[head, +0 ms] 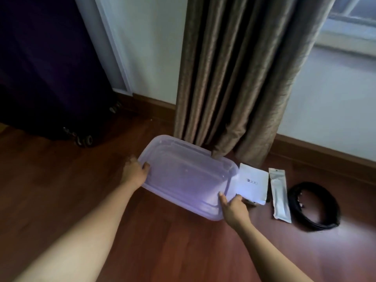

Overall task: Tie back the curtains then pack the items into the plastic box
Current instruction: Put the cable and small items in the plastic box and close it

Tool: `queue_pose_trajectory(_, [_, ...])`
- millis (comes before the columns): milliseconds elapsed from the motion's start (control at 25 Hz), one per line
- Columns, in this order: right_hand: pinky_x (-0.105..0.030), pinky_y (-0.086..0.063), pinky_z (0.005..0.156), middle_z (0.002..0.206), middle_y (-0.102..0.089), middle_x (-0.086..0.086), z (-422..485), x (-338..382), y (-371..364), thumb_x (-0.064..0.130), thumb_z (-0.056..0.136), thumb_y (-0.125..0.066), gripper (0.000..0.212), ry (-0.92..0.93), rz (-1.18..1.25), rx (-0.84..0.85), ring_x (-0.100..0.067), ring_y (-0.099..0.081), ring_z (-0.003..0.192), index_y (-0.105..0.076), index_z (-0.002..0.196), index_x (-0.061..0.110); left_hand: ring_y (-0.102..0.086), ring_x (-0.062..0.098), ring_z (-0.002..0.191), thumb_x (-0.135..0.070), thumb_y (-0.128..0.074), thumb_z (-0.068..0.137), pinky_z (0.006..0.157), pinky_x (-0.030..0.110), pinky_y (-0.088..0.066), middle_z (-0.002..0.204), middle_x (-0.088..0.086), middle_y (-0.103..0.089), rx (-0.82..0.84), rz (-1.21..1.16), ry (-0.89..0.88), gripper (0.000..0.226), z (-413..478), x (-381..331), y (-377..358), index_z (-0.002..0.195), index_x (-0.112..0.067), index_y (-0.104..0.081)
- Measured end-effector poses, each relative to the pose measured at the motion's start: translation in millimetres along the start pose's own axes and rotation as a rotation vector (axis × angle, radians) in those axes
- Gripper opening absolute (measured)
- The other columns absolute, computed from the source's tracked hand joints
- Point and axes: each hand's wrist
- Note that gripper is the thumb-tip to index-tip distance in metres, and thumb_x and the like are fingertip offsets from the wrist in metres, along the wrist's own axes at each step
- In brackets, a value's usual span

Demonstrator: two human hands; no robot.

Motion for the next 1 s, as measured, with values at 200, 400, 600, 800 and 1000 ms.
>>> queue_pose_trajectory(200, [-0.034, -0.040, 0.080, 0.123, -0.058, -0.024, -18, 1, 5, 0.046, 0.094, -0.046, 0.057, 0.019, -0.079, 0.079, -0.037, -0.055, 0.114, -0.040, 0.119, -0.005, -0.059, 0.038, 0.105, -0.023, -0.053, 0.092, 0.085, 0.042, -0.051, 0.120, 0.022, -0.058, 0.060, -0.021, 0.076, 0.041, -3, 29, 13, 0.129, -0.006, -0.050])
queue_pose_trajectory(400, [-0.032, -0.042, 0.083, 0.125, -0.057, -0.019, -75, -30, 18, 0.049, 0.094, -0.045, 0.055, 0.009, -0.179, 0.229, -0.032, -0.056, 0.115, -0.040, 0.116, -0.001, -0.062, 0.031, 0.086, -0.021, -0.064, 0.084, 0.056, 0.032, -0.048, 0.111, 0.016, -0.063, 0.325, -0.209, 0.076, 0.040, -51, 68, 52, 0.122, -0.016, -0.053])
queue_pose_trajectory(600, [-0.029, -0.032, 0.067, 0.122, -0.059, -0.018, -106, -109, 89, 0.052, 0.090, -0.050, 0.053, -0.059, -0.200, 0.160, -0.030, -0.058, 0.113, -0.043, 0.110, 0.003, -0.057, 0.010, 0.062, -0.026, -0.072, 0.068, 0.043, 0.020, -0.044, 0.085, 0.006, -0.059, 0.654, -0.161, -0.001, 0.045, -114, 27, 25, 0.104, -0.012, -0.047])
queue_pose_trajectory(800, [-0.027, -0.035, 0.062, 0.096, -0.061, -0.004, -120, -219, 160, 0.048, 0.088, -0.056, 0.039, -0.104, -0.107, 0.033, -0.025, -0.059, 0.093, -0.046, 0.093, 0.011, -0.057, 0.009, 0.053, -0.030, -0.073, 0.059, 0.048, 0.029, -0.053, 0.076, 0.004, -0.053, 0.799, 0.028, -0.255, 0.051, -177, -33, -55, 0.092, -0.010, -0.040])
queue_pose_trajectory(1000, [-0.027, -0.049, 0.070, 0.102, -0.062, 0.000, -119, -305, 189, 0.039, 0.086, -0.064, 0.031, -0.200, 0.167, -0.014, -0.011, -0.060, 0.089, -0.053, 0.101, 0.014, -0.059, 0.016, 0.070, -0.037, -0.072, 0.066, 0.062, 0.030, -0.048, 0.083, 0.002, -0.058, 0.797, 0.172, -0.401, 0.051, -225, -66, -118, 0.096, -0.010, -0.040])
Point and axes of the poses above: each hand's wrist, its own z-axis towards the middle knuckle, its own y-axis out of the back of the hand, x = y × z
